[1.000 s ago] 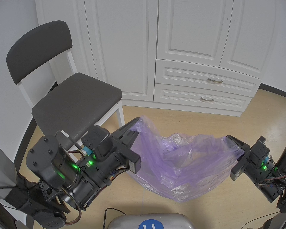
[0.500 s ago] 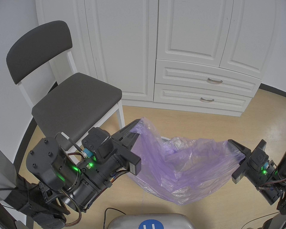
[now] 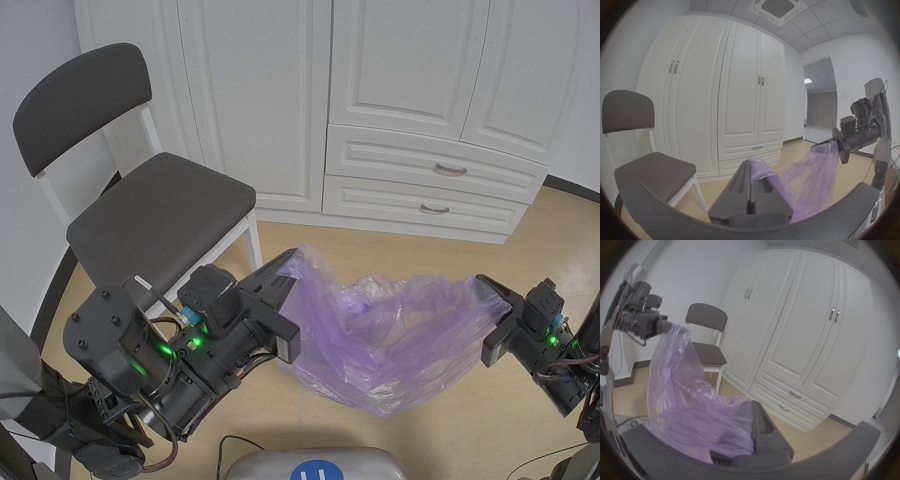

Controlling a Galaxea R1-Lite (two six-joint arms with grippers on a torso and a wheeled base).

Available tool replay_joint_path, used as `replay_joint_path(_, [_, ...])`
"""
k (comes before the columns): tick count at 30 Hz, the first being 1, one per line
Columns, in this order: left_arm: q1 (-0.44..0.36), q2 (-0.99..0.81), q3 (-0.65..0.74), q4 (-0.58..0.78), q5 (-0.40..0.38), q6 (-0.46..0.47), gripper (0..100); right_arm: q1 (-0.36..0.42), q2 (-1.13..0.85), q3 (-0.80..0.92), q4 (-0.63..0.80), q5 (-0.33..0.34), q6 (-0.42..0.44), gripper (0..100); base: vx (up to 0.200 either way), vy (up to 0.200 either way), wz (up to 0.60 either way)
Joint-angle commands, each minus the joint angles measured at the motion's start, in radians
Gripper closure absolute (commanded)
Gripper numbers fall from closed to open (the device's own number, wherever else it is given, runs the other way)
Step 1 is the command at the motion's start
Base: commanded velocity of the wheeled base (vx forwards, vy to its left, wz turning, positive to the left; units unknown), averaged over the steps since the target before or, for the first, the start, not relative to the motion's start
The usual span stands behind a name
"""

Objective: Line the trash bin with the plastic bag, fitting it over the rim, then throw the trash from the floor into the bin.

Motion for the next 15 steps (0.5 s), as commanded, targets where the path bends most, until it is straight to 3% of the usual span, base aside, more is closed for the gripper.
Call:
replay_joint_path(1, [0.002,0.036,-0.013,0.000,0.001,-0.012,100,-0.007,0.036,-0.029,0.001,0.002,0.022,100,0.000,0.000,0.00])
replay_joint_path(15, [0.071,0.116,-0.068,0.001,0.001,-0.069,100,-0.098,0.204,-0.191,0.004,0.033,0.246,100,0.000,0.000,0.00])
